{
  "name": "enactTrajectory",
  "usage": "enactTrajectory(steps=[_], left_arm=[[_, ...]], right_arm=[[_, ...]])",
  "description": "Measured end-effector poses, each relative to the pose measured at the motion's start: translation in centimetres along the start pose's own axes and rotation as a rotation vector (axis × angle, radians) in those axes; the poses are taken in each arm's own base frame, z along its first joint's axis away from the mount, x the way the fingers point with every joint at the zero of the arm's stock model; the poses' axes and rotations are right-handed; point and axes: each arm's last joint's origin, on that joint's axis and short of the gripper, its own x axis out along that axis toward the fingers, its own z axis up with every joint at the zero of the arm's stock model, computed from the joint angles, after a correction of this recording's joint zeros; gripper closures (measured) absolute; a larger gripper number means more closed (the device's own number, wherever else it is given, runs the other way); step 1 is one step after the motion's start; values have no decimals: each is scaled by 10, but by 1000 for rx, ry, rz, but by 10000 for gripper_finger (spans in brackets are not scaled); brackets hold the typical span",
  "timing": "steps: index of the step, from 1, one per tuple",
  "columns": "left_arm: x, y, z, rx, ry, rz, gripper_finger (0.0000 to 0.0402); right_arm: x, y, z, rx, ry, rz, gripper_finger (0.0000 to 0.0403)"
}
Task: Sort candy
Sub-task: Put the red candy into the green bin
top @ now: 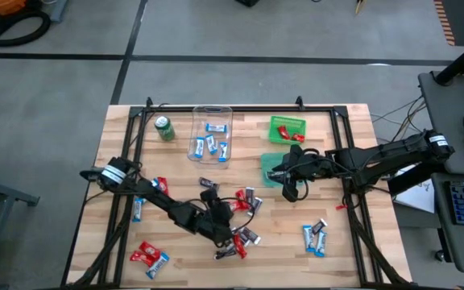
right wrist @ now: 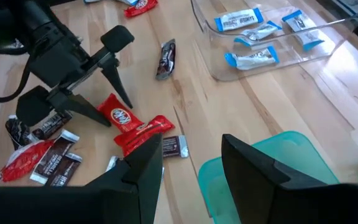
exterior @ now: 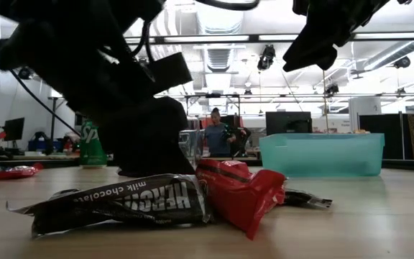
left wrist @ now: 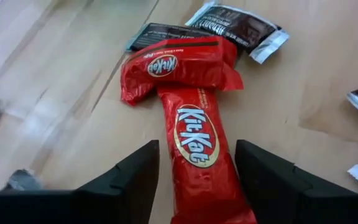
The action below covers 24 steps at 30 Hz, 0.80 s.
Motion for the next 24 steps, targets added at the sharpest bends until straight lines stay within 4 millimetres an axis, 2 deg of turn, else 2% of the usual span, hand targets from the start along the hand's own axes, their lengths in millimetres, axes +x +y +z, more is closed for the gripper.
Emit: enactTrajectory(steps=[6,13,18,24], left_arm=[[2,3,-8,-31,-20,-22,249],[-2,4,-7,-17,-9,-37,307],[-16,8,-2,31,5,-42,323],[-42,14,20,25,-58,-78,325]], right_arm=[[0,0,0,1,-5,2,250],[0,0,0,1,-4,1,250],[1,0,-1,1,-1,1,250],[3,1,-3,2,-26,17,250]])
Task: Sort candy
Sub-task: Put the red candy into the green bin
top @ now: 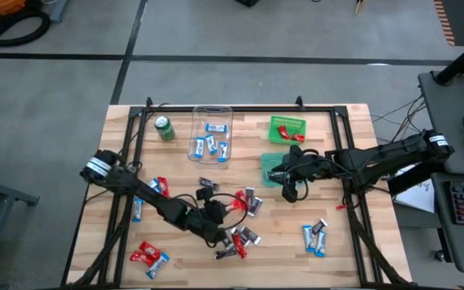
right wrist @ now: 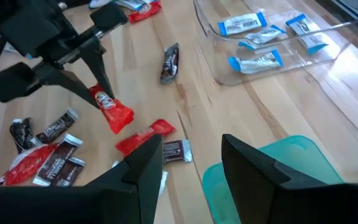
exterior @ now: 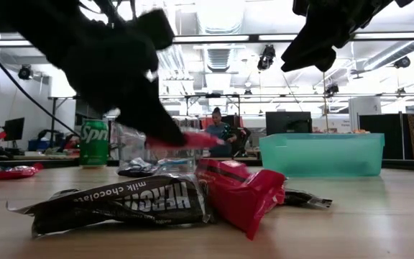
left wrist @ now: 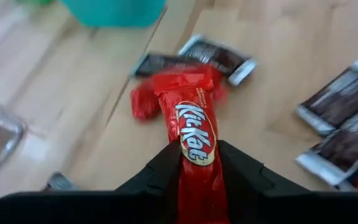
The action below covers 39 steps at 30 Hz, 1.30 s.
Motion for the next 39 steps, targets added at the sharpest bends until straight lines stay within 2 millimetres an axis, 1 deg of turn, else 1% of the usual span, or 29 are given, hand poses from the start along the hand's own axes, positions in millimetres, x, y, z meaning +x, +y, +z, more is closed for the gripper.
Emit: enactTrajectory(steps=[4,8,10,13,18,23,32,39], left_arm=[[-14,2,17,37,-72,-29,325],[-24,4,33,79,-184,-7,325],[-26,3,39,100,-244,31,325],[-26,1,46,139,-298,85,325],[-17,-5,51,202,-318,182,325],[-4,-13,60,208,-324,265,325],[23,-19,80,240,-316,329,325],[32,-23,98,268,-327,352,325]], right_arm=[[3,5,-5,-38,-37,36,250],[7,10,-14,-54,-96,82,250],[9,12,-19,-34,-124,103,250],[12,11,-24,44,-168,129,250],[14,11,-29,136,-225,182,250],[14,11,-28,199,-235,215,250],[14,12,-29,212,-219,231,250],[15,11,-31,209,-199,221,250]])
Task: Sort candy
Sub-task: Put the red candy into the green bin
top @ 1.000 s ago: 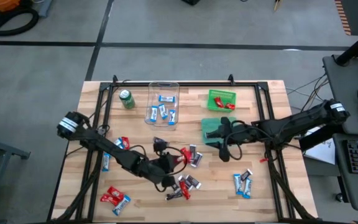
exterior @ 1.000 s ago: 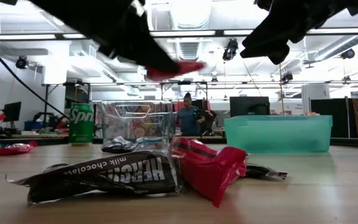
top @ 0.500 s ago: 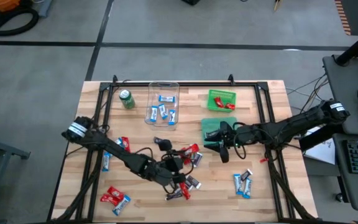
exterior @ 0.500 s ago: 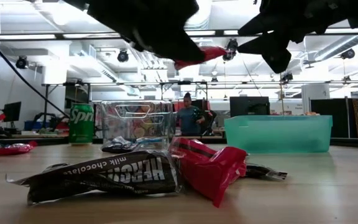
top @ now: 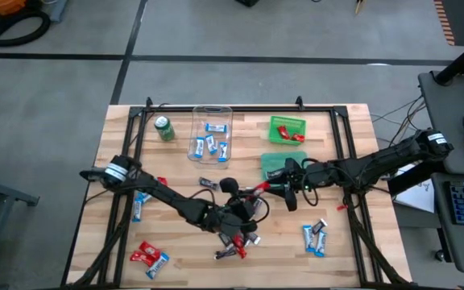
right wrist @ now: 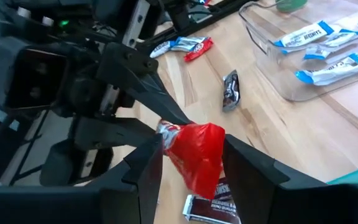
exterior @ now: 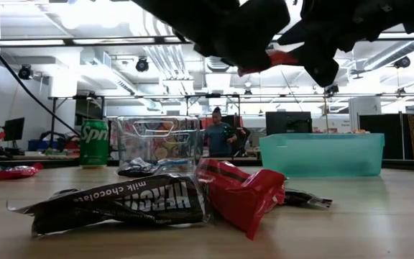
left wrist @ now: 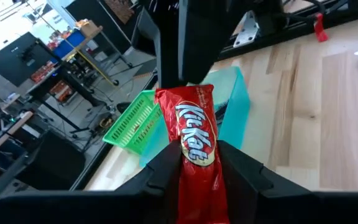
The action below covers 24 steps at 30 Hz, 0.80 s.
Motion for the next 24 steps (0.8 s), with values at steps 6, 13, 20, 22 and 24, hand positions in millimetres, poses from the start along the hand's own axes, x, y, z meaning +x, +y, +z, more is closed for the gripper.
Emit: enactTrajectory(steps=[6,13,20,22,24], left_arm=[[3,3,4,-12,-3,8,325],[3,3,5,-44,-9,8,325],[4,5,11,-60,-27,14,325],[4,5,11,-65,-29,15,325],[4,4,10,-73,-28,14,325]], right_arm=[[0,0,-1,-6,9,-5,250],[1,0,-1,-15,5,-6,251],[7,0,-2,-55,-10,3,281],[8,1,-1,-64,-18,8,302],[8,0,-1,-74,-15,7,328]])
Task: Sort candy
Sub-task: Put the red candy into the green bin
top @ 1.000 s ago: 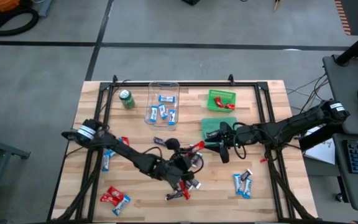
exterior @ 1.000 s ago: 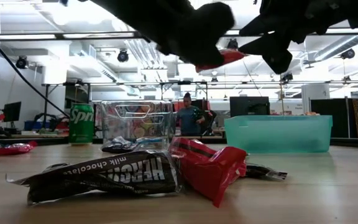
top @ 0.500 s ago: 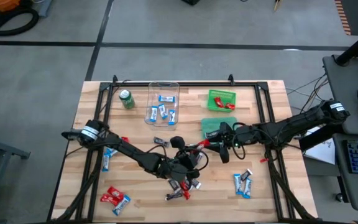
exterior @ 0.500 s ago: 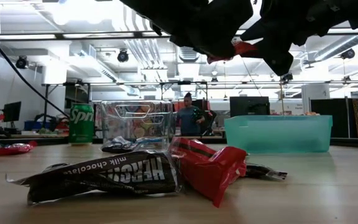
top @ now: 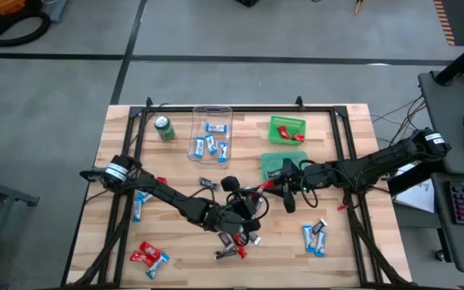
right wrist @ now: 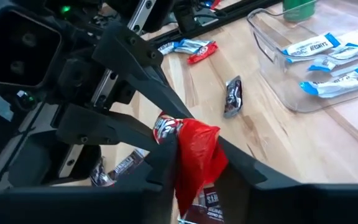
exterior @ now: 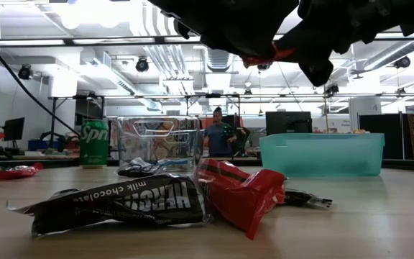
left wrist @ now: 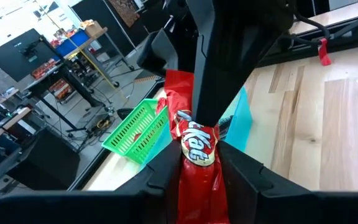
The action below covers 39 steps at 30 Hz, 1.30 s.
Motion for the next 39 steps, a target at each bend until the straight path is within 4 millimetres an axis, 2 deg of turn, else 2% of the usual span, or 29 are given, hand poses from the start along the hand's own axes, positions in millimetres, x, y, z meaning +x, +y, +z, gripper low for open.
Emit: enactTrajectory(steps=[4,14,18,21,25,31,36,39], left_arm=[[0,0,-2,0,4,-1,318],[-1,-1,-9,-44,44,-7,262],[-1,-1,-10,-84,50,-5,238],[-1,0,-10,-92,55,-3,225],[-2,1,-9,-103,52,-5,219],[-6,7,-10,-81,66,-5,219],[-6,10,-10,-59,82,-1,219],[-4,11,-14,-37,104,3,219]], right_arm=[[0,0,0,-24,3,3,380],[-3,-1,2,-28,1,14,386],[-2,-11,6,-13,-7,-29,387],[-3,-26,11,21,20,-107,387],[-8,-55,27,46,107,-306,388],[-30,-105,53,116,195,-654,388],[-50,-145,59,191,186,-814,388],[-60,-161,58,237,173,-871,388]])
